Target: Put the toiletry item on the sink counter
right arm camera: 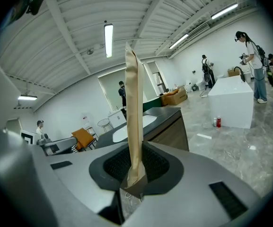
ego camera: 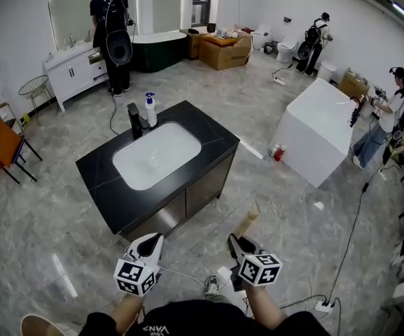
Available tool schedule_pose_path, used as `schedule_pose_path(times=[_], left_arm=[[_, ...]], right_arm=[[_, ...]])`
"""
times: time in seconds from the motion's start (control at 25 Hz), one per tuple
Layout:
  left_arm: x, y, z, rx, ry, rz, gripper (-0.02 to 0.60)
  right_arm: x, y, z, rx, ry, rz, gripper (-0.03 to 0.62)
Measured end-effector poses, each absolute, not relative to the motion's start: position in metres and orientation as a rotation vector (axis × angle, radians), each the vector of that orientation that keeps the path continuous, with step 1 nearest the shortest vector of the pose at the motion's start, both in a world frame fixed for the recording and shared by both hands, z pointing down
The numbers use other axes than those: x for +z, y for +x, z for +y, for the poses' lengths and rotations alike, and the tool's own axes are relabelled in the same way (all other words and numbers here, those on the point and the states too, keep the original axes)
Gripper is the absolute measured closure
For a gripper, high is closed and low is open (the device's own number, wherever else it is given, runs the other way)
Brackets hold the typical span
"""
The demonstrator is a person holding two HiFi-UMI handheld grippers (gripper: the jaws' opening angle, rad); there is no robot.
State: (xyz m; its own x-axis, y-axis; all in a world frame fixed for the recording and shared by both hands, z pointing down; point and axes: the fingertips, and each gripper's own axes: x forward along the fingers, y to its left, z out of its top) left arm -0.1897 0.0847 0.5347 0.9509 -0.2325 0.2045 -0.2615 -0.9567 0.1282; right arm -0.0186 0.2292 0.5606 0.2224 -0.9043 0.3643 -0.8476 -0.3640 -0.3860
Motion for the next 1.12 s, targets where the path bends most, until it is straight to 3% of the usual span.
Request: schedule_pose_path(times=[0.36,1.12], left_arm=[[0.528,-0.106,0.09,0.231,2.932,-0.508,0.572],[0.541,-0.036,0.027,0.272,2.9,-0.58,0.571]], right_arm=[[0.56,0.066,0.22,-0.845,-2.321,1.877,0.537],[0.573,0.156,0.144,-0.883,-2.306,1.916,0.536]])
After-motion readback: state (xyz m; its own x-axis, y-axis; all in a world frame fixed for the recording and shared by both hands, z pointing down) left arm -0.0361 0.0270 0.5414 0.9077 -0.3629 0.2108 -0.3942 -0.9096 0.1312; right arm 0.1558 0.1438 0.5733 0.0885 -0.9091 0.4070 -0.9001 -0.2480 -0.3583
